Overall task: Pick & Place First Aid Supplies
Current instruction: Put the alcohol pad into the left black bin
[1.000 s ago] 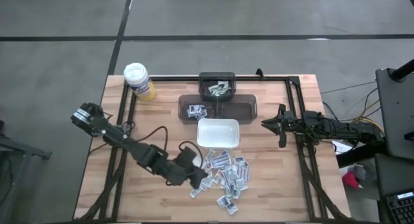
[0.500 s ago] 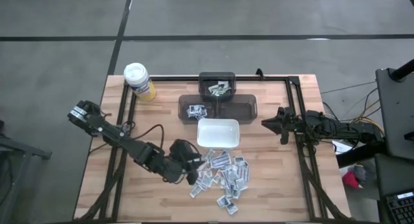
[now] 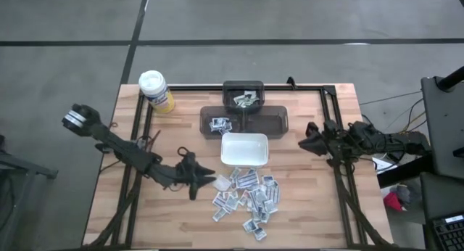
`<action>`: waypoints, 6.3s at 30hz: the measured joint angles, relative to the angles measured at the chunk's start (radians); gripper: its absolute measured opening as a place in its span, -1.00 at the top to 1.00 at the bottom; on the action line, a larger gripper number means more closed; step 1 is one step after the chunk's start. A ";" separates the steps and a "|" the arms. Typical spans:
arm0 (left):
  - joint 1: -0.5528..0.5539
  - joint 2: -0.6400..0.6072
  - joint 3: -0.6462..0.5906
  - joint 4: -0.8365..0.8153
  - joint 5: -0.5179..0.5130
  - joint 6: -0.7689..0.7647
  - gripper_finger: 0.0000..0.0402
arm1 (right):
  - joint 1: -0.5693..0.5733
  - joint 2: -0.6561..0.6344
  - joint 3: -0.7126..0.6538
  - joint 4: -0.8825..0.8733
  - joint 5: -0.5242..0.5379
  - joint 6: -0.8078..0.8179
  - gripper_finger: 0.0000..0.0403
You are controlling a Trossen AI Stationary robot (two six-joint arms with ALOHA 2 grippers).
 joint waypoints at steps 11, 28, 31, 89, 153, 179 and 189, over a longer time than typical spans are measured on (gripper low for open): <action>0.014 -0.186 -0.208 0.066 0.017 0.105 0.32 | 0.192 0.377 0.364 -0.200 0.003 -0.105 0.71; 0.151 -0.401 -0.321 0.065 0.284 0.346 0.32 | 0.237 0.847 0.952 -1.052 0.073 -0.047 0.71; 0.208 -0.398 -0.321 0.067 0.362 0.380 0.32 | 0.237 0.903 1.003 -1.068 0.075 -0.046 0.71; 0.418 -1.118 -0.488 -0.345 0.618 0.537 0.32 | 0.225 1.324 0.899 -1.076 0.107 0.027 0.12; 0.418 -1.110 -0.487 -0.391 0.619 0.432 0.32 | 0.274 1.456 0.684 -0.775 0.205 0.351 0.85; 0.418 -1.110 -0.487 -0.391 0.619 0.418 0.32 | 0.277 1.343 0.679 -0.777 0.118 0.253 0.86; 0.418 -1.110 -0.487 -0.392 0.619 0.418 0.32 | 0.277 1.414 0.666 -0.768 0.130 0.258 0.45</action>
